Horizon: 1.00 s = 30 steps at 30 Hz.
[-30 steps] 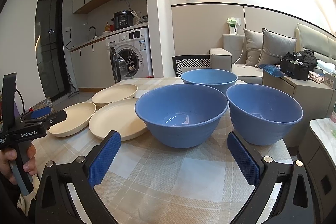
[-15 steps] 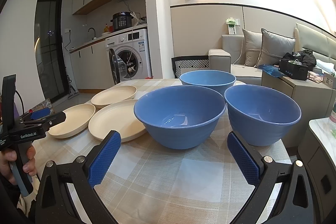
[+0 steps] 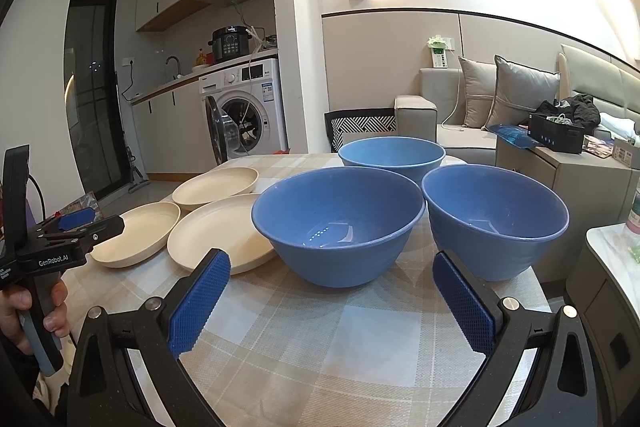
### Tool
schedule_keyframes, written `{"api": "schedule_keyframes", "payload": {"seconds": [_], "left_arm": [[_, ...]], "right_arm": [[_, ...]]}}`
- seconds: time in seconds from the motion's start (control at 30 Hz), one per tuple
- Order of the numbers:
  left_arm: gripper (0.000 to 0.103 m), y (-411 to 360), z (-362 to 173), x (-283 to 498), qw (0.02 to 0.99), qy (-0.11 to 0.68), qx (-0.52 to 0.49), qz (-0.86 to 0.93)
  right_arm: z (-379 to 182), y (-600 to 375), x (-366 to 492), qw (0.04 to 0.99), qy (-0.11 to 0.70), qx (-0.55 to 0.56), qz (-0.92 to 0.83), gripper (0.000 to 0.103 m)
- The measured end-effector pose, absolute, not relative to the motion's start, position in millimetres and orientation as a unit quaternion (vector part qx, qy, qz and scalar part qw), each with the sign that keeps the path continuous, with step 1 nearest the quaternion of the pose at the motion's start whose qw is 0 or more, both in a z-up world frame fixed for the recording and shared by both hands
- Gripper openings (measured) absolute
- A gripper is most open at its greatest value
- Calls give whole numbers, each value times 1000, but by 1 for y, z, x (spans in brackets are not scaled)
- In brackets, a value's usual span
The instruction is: Organize plates and bowls
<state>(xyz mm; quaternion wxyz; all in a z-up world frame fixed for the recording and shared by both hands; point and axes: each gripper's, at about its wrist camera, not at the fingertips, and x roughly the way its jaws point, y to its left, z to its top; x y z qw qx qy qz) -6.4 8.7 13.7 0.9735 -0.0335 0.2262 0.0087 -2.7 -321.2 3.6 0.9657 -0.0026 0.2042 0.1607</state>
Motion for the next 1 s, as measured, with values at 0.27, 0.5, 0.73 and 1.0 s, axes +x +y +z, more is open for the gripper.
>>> {"api": "schedule_keyframes", "payload": {"seconds": [0.27,0.5,0.73,1.0], "left_arm": [[103,8,14,-6,973,227,-34,9],[103,6,18,-8,974,224,-33,6],[103,9,23,-11,975,220,-34,6],[103,9,23,-11,975,220,-35,6]], "right_arm": [[4,-322,-2,966,204,-2,160,103],[5,-323,-2,966,203,-1,161,103],[7,-322,-1,966,200,-2,161,103],[8,-321,-1,967,200,0,161,103]]}}
